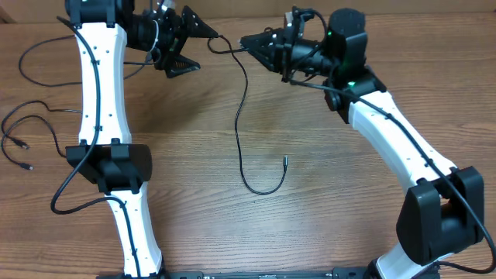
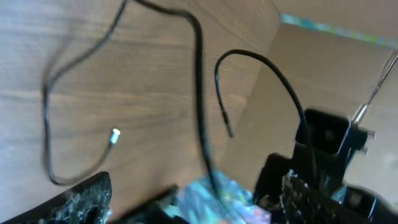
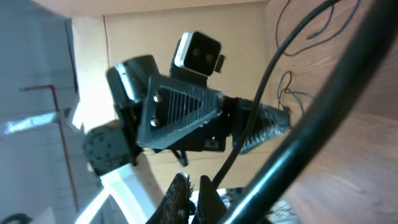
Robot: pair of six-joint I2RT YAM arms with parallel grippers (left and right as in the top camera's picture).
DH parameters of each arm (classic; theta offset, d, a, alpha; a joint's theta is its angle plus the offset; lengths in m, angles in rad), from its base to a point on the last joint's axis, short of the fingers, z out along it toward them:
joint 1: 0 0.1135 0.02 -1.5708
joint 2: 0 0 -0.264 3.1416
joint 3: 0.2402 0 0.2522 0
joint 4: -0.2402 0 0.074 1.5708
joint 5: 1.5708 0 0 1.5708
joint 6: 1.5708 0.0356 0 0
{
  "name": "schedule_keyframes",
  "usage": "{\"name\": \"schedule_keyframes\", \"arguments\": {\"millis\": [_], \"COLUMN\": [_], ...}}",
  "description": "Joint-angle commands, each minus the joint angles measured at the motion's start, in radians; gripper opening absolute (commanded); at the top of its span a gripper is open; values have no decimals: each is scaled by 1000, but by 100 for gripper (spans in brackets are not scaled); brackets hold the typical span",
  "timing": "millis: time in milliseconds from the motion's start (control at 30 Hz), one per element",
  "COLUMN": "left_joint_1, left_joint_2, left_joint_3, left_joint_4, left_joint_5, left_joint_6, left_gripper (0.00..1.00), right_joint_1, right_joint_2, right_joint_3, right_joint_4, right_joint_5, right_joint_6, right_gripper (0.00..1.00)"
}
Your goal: Untangle cables
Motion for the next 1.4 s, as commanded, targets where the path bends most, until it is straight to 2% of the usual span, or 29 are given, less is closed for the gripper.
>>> {"name": "schedule_keyframes", "arguments": {"millis": [0,100,233,300,367,600,833,1167,1200,1267,1367], "left_joint_1": [-24,-24,-24,-24,-24,-23,-23,-24,-25,-26,-26], "left_joint_2": [10,10,10,10,10,10,10,10,10,10,10], "left_joint_3": [1,1,1,1,1,1,1,1,1,1,1], "left_joint_4": [-2,-2,6,6,6,6,40,64,67,69,71], "left_joint_5": [21,21,16,-5,-46,-200,-241,-249,-261,-290,-323], "left_joint_6": [-155,-196,-228,-229,-229,-307,-349,-372,-378,-394,-404], "left_gripper": [87,86,79,74,65,72,74,63,58,56,55], "right_joint_1": [37,58,79,81,80,80,80,80,80,80,80], "right_joint_2": [-12,-12,-12,-12,-12,-12,-12,-12,-12,-12,-12], "right_joint_3": [14,14,14,14,14,14,14,14,14,14,14], "right_joint_4": [6,12,14,14,14,14,18,18,18,19,38], "right_joint_5": [71,94,123,137,138,138,138,138,138,138,134], "right_joint_6": [-90,-99,-103,-103,-102,-102,-98,-98,-98,-98,-98], "right_gripper": [4,4,4,4,4,4,4,4,4,4,4]}}
